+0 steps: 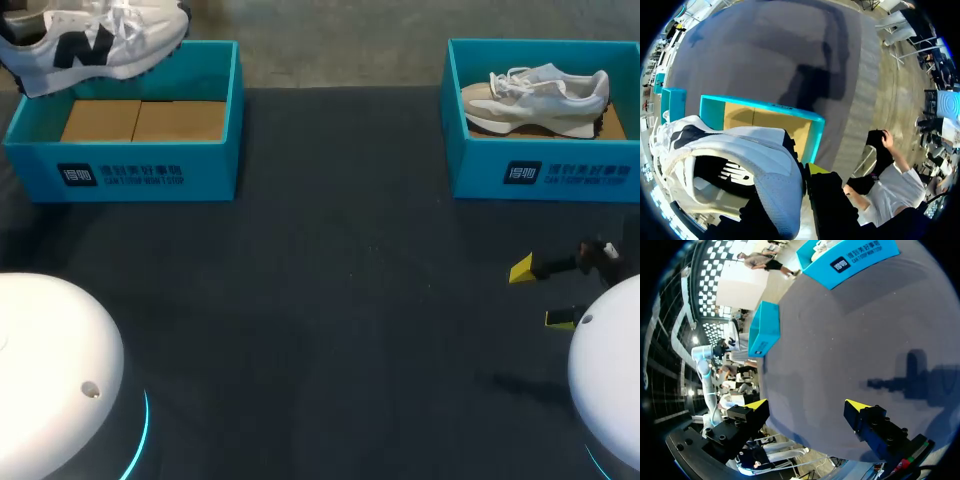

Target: Take the shoe out of the shoebox, open the shoe tongue, remove and reinsert the insole, then place the shoe into the shoebox

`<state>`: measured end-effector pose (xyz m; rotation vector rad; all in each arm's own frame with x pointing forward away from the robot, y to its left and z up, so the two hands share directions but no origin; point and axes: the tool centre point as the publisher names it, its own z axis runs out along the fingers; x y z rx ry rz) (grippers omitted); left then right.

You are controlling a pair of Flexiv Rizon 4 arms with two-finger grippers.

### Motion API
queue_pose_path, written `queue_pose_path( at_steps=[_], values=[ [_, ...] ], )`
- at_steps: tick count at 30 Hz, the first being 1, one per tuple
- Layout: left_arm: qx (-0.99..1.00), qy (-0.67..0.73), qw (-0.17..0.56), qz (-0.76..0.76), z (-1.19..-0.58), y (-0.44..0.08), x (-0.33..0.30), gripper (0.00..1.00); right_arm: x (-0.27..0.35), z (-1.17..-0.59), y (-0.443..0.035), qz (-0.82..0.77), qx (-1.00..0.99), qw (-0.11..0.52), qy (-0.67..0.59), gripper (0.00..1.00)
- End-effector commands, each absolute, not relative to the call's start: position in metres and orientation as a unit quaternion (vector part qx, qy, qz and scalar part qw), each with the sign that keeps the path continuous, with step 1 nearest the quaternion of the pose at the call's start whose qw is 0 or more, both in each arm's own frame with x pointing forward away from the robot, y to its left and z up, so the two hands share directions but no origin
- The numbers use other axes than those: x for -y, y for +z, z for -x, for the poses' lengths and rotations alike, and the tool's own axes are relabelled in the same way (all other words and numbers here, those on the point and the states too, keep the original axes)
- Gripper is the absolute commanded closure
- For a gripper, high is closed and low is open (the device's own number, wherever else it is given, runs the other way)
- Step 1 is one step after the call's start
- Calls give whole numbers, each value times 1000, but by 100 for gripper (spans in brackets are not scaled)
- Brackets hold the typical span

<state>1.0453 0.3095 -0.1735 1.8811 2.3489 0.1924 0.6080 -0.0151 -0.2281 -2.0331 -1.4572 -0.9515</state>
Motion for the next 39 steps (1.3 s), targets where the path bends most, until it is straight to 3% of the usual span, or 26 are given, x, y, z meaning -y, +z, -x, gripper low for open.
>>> queue_pose_path(
  at_steps=[1,15,39],
  values=[
    [-765,82,78,-634,-1043,-175,-308,100,16,-599,-224,741,528,225,-348,0],
    [-699,103,65,-705,-1096,-202,-313,100,16,-599,-224,741,528,225,-348,0],
    [-692,112,54,-711,-1128,-231,-327,100,16,-599,-224,741,528,225,-348,0]
  ],
)
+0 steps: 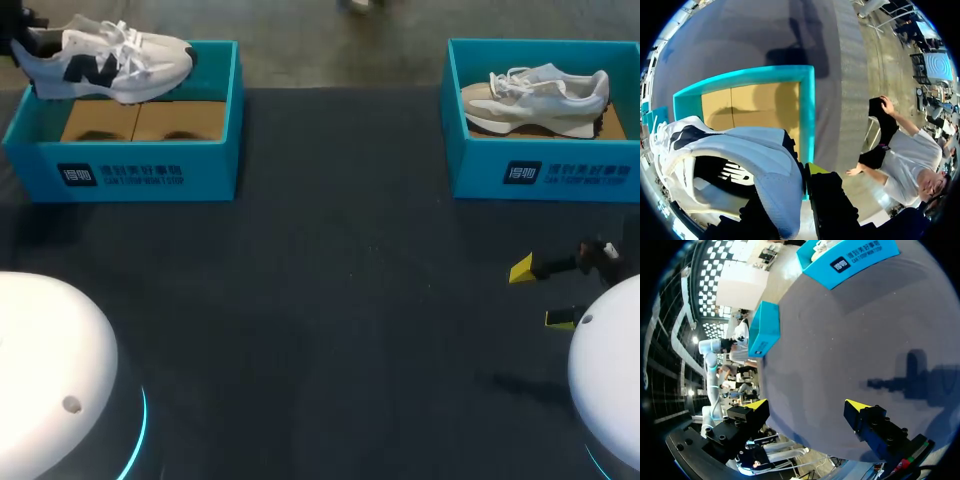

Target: Take the shoe out of the shoebox, open the shoe tongue, remove and reinsert the insole, then place the shoe into the shoebox

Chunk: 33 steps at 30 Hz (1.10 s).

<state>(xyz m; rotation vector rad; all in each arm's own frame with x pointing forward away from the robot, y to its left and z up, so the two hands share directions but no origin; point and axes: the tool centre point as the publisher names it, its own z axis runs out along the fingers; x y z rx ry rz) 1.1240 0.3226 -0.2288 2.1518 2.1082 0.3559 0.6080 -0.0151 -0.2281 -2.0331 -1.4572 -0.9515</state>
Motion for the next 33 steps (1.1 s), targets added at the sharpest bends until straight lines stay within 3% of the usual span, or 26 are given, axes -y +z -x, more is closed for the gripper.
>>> queue_pose_path(
  at_steps=[1,33],
  values=[
    [-692,112,52,-711,-1128,-232,-328,100,16,-599,-224,741,528,225,-348,0],
    [-684,118,10,-720,-1126,-281,-310,100,16,-599,-224,741,528,225,-348,0]
  ],
)
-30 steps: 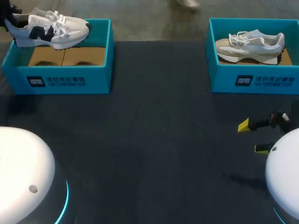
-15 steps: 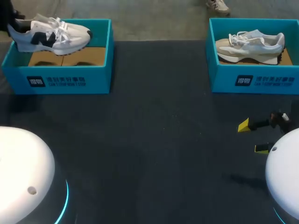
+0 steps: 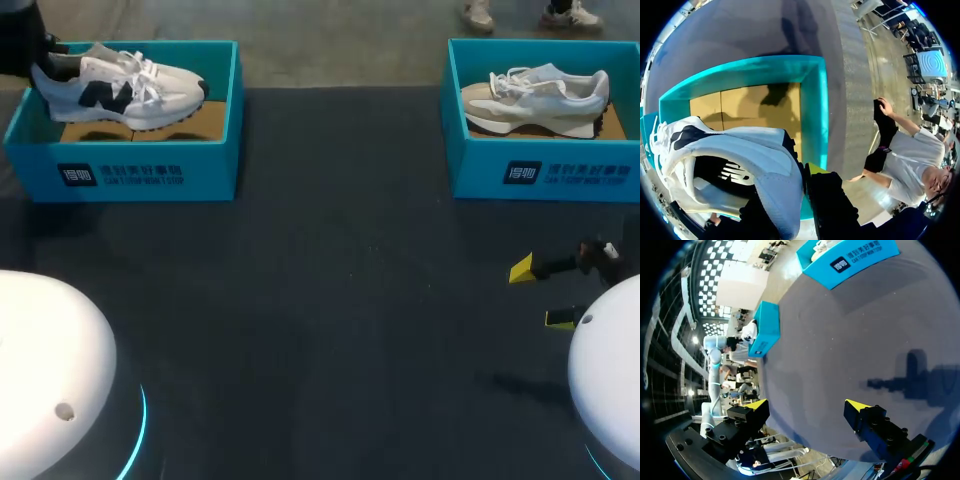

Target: Take the shoe out of the shoebox, open the shoe tongue, remove and reinsert the insole, then place the shoe into the shoebox

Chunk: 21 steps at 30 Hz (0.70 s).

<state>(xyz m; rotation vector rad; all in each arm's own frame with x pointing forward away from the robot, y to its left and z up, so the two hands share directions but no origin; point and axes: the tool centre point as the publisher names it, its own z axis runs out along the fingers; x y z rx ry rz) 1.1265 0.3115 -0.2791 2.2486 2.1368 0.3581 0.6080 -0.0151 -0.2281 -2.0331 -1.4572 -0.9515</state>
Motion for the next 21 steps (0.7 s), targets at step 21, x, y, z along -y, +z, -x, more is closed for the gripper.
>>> queue_pose_path(
  at_steps=[21],
  values=[
    [-693,118,-12,-711,-1143,-307,-304,100,16,-599,-224,741,528,225,-348,0]
  ],
)
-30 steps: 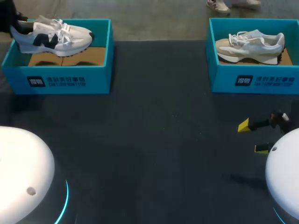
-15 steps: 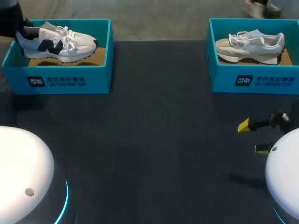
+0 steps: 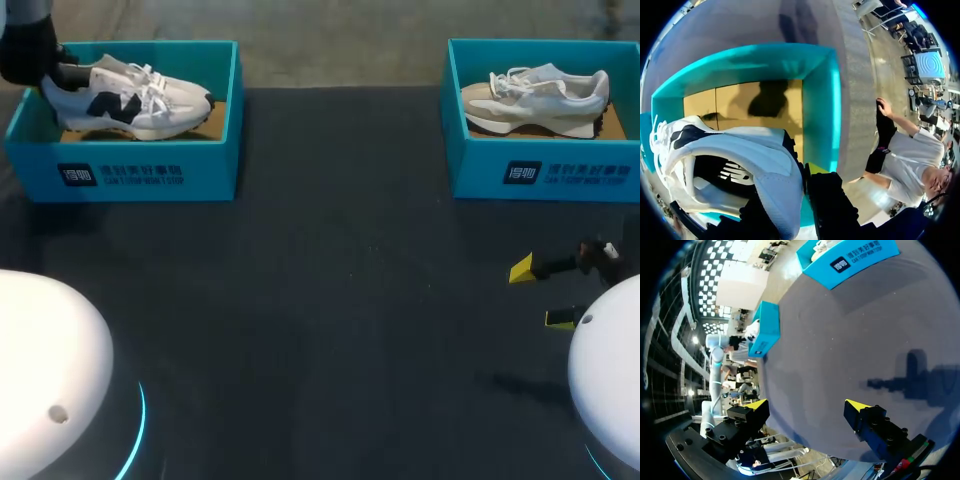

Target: Take the shoe out of the shoebox, open the shoe tongue, remove and reinsert the insole, then place the shoe into the shoebox

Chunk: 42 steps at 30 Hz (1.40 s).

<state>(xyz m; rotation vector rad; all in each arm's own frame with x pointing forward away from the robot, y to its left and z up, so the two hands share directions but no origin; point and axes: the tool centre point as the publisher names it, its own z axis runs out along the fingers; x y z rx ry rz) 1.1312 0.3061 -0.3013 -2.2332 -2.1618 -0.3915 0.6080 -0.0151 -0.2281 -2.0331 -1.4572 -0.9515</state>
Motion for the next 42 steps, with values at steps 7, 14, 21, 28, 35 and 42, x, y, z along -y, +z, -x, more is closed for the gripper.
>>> queue_pose_path(
  at_steps=[7,14,21,28,35,42],
  values=[
    [695,-117,19,710,-1145,-315,-303,100,16,-599,-224,741,528,225,-348,0],
    [694,-119,22,710,-1148,-319,-302,100,16,-599,-224,741,528,225,-348,0],
    [691,-122,32,712,-1140,-331,-302,100,16,-599,-224,741,528,225,-348,0],
    [694,-126,15,708,-1131,-308,-309,100,16,-599,-224,741,528,225,-348,0],
    [689,-128,-2,713,-1115,-289,-314,100,16,-599,-224,741,528,225,-348,0],
    [685,-125,4,717,-1098,-294,-313,100,16,-599,-224,741,528,225,-348,0]
  ],
)
